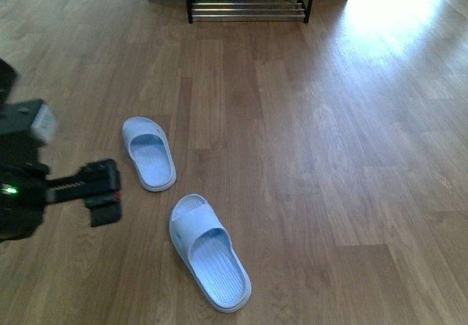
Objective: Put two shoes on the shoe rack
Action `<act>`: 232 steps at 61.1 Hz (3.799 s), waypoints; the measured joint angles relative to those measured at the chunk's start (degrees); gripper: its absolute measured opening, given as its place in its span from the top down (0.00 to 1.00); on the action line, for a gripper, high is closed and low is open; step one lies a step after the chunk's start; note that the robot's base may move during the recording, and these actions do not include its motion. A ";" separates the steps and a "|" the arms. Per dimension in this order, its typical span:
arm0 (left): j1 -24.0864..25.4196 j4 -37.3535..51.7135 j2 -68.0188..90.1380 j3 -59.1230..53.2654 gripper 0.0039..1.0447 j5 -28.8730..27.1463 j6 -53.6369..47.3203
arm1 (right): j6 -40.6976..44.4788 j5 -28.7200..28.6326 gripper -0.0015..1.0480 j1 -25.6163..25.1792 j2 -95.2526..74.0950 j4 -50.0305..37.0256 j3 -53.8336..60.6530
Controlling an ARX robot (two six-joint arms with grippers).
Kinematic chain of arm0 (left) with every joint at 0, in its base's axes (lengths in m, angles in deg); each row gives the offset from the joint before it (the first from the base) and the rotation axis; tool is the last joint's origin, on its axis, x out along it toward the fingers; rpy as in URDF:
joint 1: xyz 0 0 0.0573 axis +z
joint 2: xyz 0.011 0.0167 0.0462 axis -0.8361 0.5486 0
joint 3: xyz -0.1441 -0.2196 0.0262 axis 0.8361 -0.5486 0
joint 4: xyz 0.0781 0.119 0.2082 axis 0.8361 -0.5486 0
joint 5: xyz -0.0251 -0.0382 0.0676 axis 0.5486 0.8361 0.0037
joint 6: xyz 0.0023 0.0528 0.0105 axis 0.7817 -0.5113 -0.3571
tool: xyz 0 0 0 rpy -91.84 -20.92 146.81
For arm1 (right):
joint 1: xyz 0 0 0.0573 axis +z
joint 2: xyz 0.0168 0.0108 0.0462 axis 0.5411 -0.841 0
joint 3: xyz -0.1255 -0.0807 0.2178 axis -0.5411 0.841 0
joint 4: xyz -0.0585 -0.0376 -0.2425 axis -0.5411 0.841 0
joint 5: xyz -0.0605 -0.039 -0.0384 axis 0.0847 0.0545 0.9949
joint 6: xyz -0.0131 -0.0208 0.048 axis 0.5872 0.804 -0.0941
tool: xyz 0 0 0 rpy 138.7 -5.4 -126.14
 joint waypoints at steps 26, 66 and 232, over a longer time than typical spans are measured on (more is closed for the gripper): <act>-2.47 -3.74 32.61 26.56 0.09 1.46 -3.82 | 0.00 0.02 0.09 0.00 0.00 0.00 0.00; -4.48 -11.26 51.63 49.81 0.09 4.50 -6.80 | 0.00 0.00 0.09 0.00 0.00 0.00 0.00; 21.68 -5.25 -70.25 -30.23 0.09 -18.73 -2.95 | 0.00 0.15 0.09 0.00 0.02 0.00 0.00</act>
